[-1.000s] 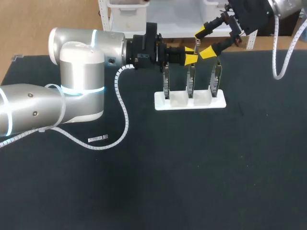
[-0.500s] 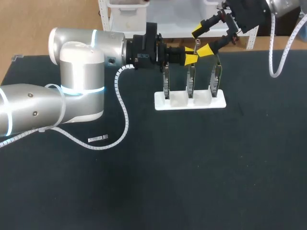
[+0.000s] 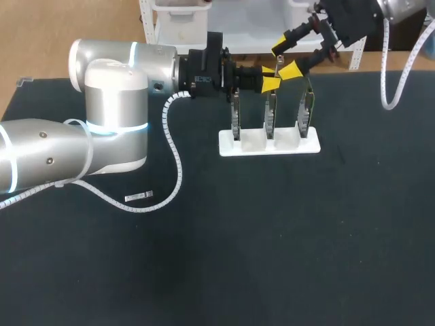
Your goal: Pick up the optical module with the left hand, and insert it into the network port with the right hand.
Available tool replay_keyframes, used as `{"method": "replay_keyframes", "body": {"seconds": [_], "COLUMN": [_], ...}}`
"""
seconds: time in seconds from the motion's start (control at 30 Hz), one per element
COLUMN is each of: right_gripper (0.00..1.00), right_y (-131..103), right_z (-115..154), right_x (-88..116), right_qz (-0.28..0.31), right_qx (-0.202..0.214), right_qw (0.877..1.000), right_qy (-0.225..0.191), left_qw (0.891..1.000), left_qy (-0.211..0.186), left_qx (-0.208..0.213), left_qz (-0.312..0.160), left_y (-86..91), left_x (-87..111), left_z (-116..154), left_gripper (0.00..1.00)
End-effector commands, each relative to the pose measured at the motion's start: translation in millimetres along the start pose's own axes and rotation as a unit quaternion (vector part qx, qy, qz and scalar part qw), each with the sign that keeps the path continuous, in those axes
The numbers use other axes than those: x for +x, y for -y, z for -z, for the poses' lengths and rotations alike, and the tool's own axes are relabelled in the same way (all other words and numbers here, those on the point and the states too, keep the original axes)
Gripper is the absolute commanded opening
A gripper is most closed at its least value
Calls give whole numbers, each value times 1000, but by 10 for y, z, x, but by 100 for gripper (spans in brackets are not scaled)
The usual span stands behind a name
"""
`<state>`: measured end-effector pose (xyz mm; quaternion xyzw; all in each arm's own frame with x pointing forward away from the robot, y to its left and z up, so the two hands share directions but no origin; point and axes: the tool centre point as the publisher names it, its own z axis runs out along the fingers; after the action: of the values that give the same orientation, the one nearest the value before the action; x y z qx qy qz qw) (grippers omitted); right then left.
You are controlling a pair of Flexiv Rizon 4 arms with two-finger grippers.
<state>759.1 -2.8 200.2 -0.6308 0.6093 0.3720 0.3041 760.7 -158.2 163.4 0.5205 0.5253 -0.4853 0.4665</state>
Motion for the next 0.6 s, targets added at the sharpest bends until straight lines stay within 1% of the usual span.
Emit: {"method": "replay_keyframes", "body": {"seconds": [0.03, 0.6], "right_gripper": [0, 0], "right_y": [15, 10], "right_z": [21, 22], "right_x": [12, 26], "right_qz": [-1, -6], "right_qx": [0, 10], "right_qw": [1000, 1000], "right_qy": [2, -1], "left_qw": [1000, 1000], "left_qy": [-1, -1], "left_qx": [1, 1], "left_qz": [0, 0], "left_y": [-10, -10], "left_x": [-2, -2], "left_z": [-1, -1], "left_gripper": [0, 0]}}
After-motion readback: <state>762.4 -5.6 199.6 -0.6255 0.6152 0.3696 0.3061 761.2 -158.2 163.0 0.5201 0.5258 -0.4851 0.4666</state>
